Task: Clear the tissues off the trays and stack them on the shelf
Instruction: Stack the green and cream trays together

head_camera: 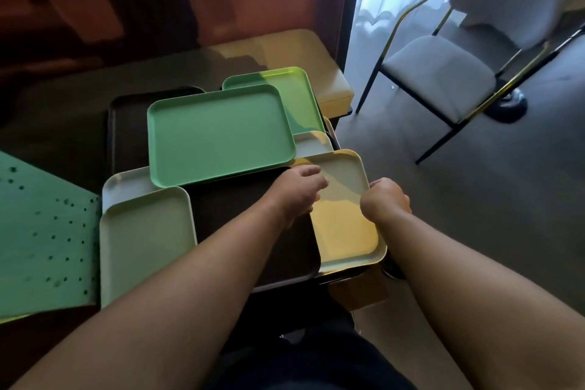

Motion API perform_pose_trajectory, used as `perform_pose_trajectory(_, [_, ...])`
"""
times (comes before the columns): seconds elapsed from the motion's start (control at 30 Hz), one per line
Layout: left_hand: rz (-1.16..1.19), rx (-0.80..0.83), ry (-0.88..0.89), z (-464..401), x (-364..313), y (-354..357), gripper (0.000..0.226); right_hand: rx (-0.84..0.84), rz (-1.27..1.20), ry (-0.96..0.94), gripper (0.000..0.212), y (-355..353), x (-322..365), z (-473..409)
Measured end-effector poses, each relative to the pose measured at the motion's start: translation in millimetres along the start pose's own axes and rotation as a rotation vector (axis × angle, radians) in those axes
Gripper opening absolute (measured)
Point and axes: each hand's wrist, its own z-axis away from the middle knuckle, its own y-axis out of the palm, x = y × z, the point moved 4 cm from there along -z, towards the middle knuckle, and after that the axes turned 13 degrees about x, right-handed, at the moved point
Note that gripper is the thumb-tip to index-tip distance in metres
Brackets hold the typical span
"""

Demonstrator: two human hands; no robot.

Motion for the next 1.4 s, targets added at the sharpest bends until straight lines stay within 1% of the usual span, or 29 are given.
perform_pose_trajectory(0.1, [-0.021, -0.014, 0.009, 1.9, -3.3, -7.1, 0.046, -0.004, -0.082, -0.047, 0.024, -10.3, 0.5, 0.2])
perform_pose_trajectory(0.2, [-0.056, -0.038, 0.042, 6.3, -7.4, -21.2, 0.046, -0.090, -0.215, -0.107, 0.020, -37.0, 11.1, 13.3])
perform_pose_trajectory(0.27, [-0.070, -0.078, 0.075, 9.5, -10.2, -35.3, 0.046, -0.172, -0.247, -0.168, 0.017, -59.8, 21.6, 24.6])
perform_pose_trajectory(0.33, [-0.078, -0.132, 0.109, 13.8, -11.8, -50.6, 0.047, -0.256, -0.289, -0.220, 0.021, -80.9, 34.7, 36.5])
perform_pose_trajectory(0.4, [-0.077, -0.200, 0.140, 21.1, -12.7, -66.6, 0.051, -0.284, -0.367, -0.268, 0.032, -92.5, 52.3, 43.8])
perform_pose_trajectory(0.5, [-0.083, -0.349, 0.216, 46.0, -13.1, -90.2, 0.054, -0.180, -0.444, -0.345, 0.041, -78.6, 87.1, 55.7])
perform_pose_trajectory(0.63, [-0.158, -0.659, 0.359, 101.9, 3.8, -121.3, 0.048, 0.066, -0.407, -0.427, 0.030, -2.3, 132.9, 84.0])
perform_pose_trajectory(0.7, [-0.241, -0.781, 0.331, 126.7, 21.7, -135.5, 0.048, 0.173, -0.389, -0.434, 0.027, 46.0, 148.3, 100.0])
perform_pose_trajectory(0.77, [-0.331, -0.842, 0.246, 146.3, 40.7, -149.3, 0.051, 0.269, -0.365, -0.404, 0.024, 91.0, 157.9, 112.5])
perform_pose_trajectory(0.83, [-0.376, -0.850, 0.137, 161.8, 60.2, -161.1, 0.055, 0.363, -0.339, -0.375, 0.020, 128.7, 164.0, 121.5])
perform_pose_trajectory(0.93, [-0.322, -0.847, 0.049, 178.7, 89.6, -174.3, 0.058, 0.440, -0.283, -0.375, 0.023, 165.7, 173.0, 132.2])
perform_pose_trajectory(1.03, [-0.271, -0.845, -0.012, 188.1, 116.4, -179.8, 0.058, 0.440, -0.236, -0.339, 0.022, 184.4, 174.5, 142.2])
perform_pose_trajectory(1.13, [-0.248, -0.787, -0.114, 188.2, 143.4, -178.6, 0.058, 0.384, -0.193, -0.324, 0.024, 193.7, 169.6, 148.7])
perform_pose_trajectory(1.23, [-0.250, -0.708, -0.191, 186.1, 164.0, -172.8, 0.059, 0.348, -0.033, -0.399, 0.019, 201.9, 163.0, 153.5])
perform_pose_trajectory(1.3, [-0.285, -0.706, -0.213, 187.0, 171.9, -170.8, 0.059, 0.373, 0.026, -0.430, 0.020, 206.6, 157.8, 155.4])
perform_pose_trajectory(1.4, [-0.334, -0.735, -0.210, 188.2, 177.6, -171.9, 0.058, 0.450, 0.045, -0.396, 0.026, 211.6, 153.8, 155.8])
